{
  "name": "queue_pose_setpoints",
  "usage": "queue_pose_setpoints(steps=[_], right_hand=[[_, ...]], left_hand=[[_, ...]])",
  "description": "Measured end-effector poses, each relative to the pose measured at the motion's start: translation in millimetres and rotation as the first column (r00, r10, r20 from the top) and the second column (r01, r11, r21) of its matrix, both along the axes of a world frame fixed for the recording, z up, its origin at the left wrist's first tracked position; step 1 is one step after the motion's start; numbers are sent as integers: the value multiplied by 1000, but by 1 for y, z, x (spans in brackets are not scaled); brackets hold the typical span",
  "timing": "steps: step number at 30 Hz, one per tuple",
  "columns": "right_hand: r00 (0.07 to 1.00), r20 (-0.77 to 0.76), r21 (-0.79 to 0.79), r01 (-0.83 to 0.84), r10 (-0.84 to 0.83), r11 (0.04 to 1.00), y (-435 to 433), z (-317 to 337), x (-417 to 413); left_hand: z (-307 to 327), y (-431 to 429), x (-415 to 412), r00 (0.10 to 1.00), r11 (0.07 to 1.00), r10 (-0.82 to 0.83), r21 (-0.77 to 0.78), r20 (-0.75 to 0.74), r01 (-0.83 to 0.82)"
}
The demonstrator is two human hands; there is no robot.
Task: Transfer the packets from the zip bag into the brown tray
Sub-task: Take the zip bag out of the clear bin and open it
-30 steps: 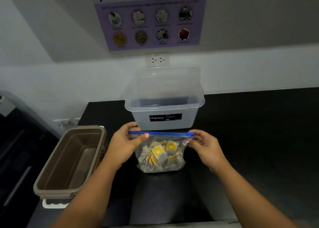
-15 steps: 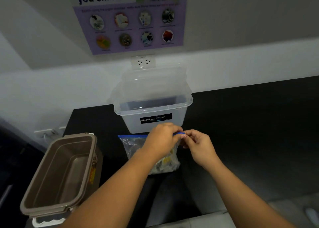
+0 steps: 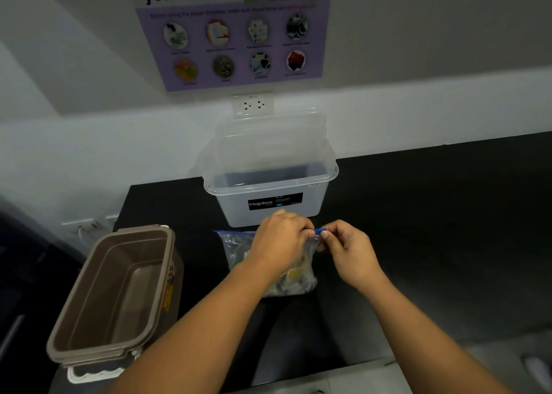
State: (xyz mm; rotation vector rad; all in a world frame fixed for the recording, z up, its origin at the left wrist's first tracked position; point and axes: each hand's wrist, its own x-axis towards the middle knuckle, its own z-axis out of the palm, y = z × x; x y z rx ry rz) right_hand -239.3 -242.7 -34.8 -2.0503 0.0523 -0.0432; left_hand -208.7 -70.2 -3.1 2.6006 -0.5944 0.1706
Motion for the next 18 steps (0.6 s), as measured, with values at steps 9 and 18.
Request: queue_pose_setpoints(steps=[9,18], right_hand=[[999,-36,36,15,-14,999,4,7,-2],[999,-34,63,25,-22,998,3,8,-7]], left_hand=[[2,81,-2,998,998,55,11,31,-55],[9,149,-9,989,988,145,45,2,-145]])
